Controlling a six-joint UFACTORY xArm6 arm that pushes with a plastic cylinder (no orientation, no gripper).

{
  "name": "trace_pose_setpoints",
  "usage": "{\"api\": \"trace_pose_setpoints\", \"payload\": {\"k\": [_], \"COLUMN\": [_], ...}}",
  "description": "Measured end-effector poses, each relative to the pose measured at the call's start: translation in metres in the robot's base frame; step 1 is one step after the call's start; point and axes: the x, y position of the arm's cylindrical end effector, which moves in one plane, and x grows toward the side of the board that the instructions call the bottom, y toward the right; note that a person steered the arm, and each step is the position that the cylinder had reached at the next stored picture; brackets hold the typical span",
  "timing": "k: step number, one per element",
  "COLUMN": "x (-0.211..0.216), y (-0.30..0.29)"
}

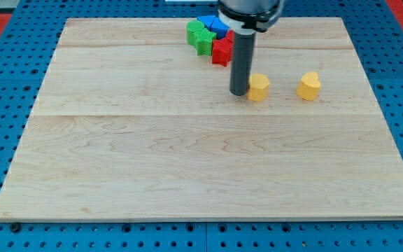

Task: Push the yellow hexagon to the yellow heart

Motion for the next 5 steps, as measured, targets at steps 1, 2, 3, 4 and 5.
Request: {"api": "trace_pose_setpoints", "payload": {"k": [1,2,3,4,5], "x": [0.0,0.0,0.0,0.0,0.0], "y": [0.03,0.056,0.065,0.07,0.072]}}
